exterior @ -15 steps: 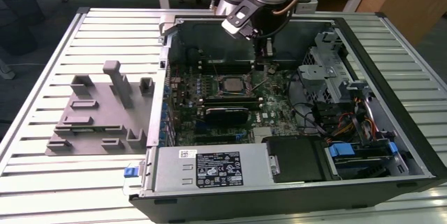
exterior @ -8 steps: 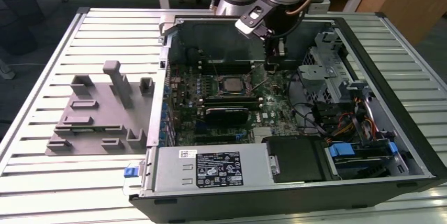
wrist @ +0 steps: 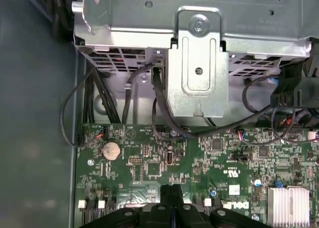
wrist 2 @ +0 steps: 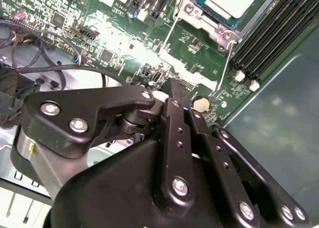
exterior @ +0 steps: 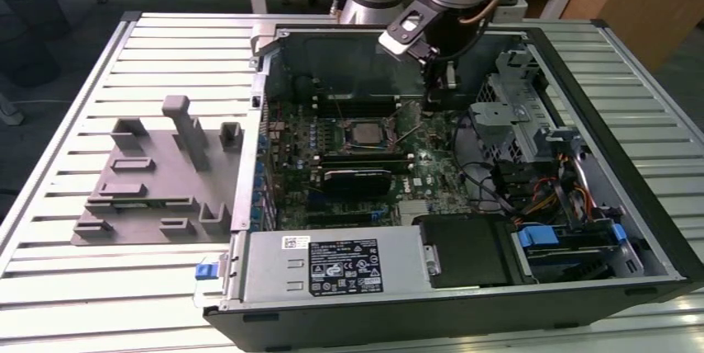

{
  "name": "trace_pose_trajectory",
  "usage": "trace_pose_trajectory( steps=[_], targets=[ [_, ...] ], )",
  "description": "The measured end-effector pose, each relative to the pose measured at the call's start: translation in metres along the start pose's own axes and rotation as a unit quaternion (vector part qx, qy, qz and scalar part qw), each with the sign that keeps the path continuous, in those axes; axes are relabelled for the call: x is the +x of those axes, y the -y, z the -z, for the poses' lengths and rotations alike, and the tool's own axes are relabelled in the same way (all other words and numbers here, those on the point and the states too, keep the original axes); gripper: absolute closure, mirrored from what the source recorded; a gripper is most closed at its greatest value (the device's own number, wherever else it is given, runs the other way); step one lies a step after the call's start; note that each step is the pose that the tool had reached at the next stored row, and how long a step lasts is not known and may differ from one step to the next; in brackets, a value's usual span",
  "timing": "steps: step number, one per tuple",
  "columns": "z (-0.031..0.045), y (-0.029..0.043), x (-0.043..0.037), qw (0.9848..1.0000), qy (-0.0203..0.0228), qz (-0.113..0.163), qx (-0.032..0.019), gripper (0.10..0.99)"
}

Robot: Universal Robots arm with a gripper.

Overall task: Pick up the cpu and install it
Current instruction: 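Close the cpu cover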

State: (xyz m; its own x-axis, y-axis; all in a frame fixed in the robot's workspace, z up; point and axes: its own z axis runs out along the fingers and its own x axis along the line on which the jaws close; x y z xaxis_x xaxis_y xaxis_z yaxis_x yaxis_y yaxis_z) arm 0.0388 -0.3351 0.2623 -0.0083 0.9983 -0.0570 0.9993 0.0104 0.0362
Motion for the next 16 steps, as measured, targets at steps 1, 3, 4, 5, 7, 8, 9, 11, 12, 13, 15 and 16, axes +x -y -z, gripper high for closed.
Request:
trace_pose_trajectory(
  steps=[1, 3, 4, 5, 7, 8, 9, 11, 12, 13, 15, 16],
  targets=[
    [-0.0011, -0.0003, 0.0000, 1.0000, 0.0000, 0.000, 0.0000, 0.980],
    [-0.0033, -0.0007, 0.0002, 1.0000, 0.0000, 0.000, 0.0000, 0.980],
    [-0.0041, -0.0016, 0.0002, 1.0000, 0.0000, 0.000, 0.0000, 0.980],
    [-0.0048, -0.0030, 0.0002, 1.0000, 0.0000, 0.000, 0.0000, 0.980],
    [-0.0056, -0.0061, 0.0002, 1.0000, 0.0001, 0.000, 0.0000, 0.980],
    [-0.0060, -0.0074, 0.0003, 1.0000, 0.0000, 0.000, 0.0000, 0.980],
    [-0.0062, -0.0083, 0.0003, 1.0000, 0.0000, 0.000, 0.0000, 0.980],
    [-0.0062, -0.0090, 0.0003, 1.0000, 0.0001, 0.000, 0.0000, 0.980],
    [-0.0063, -0.0090, 0.0003, 1.0000, 0.0001, 0.000, 0.0000, 0.980],
    [-0.0063, -0.0090, 0.0003, 1.0000, 0.0000, 0.000, 0.0000, 0.980],
    [-0.0067, -0.0090, 0.0004, 1.0000, -0.0002, 0.000, 0.0000, 0.980],
    [-0.0075, -0.0090, 0.0004, 1.0000, -0.0002, 0.000, -0.0001, 0.980]
  ],
)
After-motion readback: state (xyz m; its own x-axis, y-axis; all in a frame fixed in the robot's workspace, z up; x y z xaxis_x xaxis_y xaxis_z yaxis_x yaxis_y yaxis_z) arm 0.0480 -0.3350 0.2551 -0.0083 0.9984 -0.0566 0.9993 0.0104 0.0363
